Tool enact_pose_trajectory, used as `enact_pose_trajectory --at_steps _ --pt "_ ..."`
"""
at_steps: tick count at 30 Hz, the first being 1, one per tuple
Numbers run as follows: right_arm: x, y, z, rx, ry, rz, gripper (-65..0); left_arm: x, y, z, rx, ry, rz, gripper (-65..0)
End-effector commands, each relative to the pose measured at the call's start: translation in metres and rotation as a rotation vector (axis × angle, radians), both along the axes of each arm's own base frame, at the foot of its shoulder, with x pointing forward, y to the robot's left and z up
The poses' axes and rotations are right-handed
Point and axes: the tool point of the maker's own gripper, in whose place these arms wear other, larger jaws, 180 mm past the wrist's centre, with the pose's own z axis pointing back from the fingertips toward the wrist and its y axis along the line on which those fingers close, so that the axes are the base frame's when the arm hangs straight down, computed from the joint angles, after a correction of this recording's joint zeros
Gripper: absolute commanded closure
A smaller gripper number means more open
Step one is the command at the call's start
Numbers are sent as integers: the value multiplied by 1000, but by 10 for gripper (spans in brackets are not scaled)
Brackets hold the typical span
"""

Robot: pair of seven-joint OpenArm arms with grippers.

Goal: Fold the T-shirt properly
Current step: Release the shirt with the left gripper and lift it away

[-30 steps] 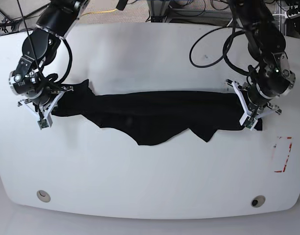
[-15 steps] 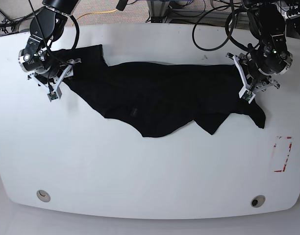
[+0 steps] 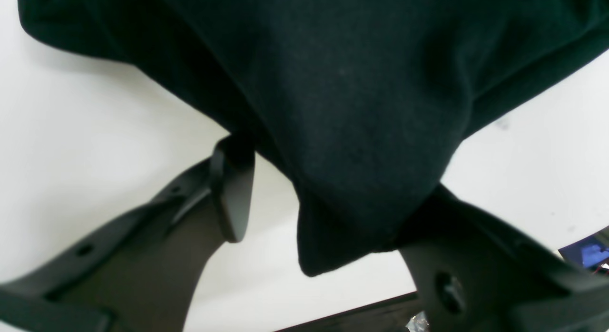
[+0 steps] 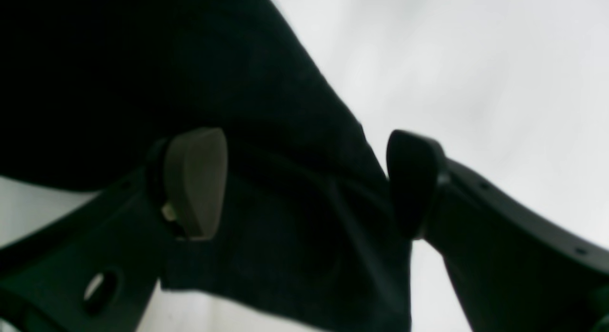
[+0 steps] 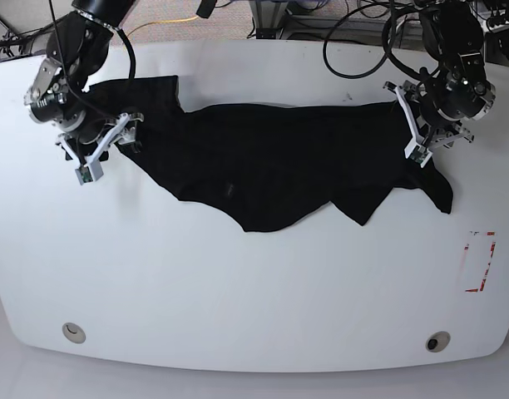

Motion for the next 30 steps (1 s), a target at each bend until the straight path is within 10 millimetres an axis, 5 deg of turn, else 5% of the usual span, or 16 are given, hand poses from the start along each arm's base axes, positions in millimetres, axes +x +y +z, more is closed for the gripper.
enact_pose_trajectory --at_steps 1,12,24,26,30 --pt "29 15 6 55 -51 46 -503 6 1 9 3 -36 -7 -301" --pt "76 52 -11 154 -87 169 -503 6 1 9 3 -36 -7 -301" --pt "68 77 -36 186 -53 249 -495 14 -3 14 -7 -61 -7 -301" --pt "64 84 -39 199 -55 257 -449 17 -3 16 -8 -68 -6 -301" --pt "65 92 -37 216 -76 266 -238 20 -4 26 -62 -114 32 -300"
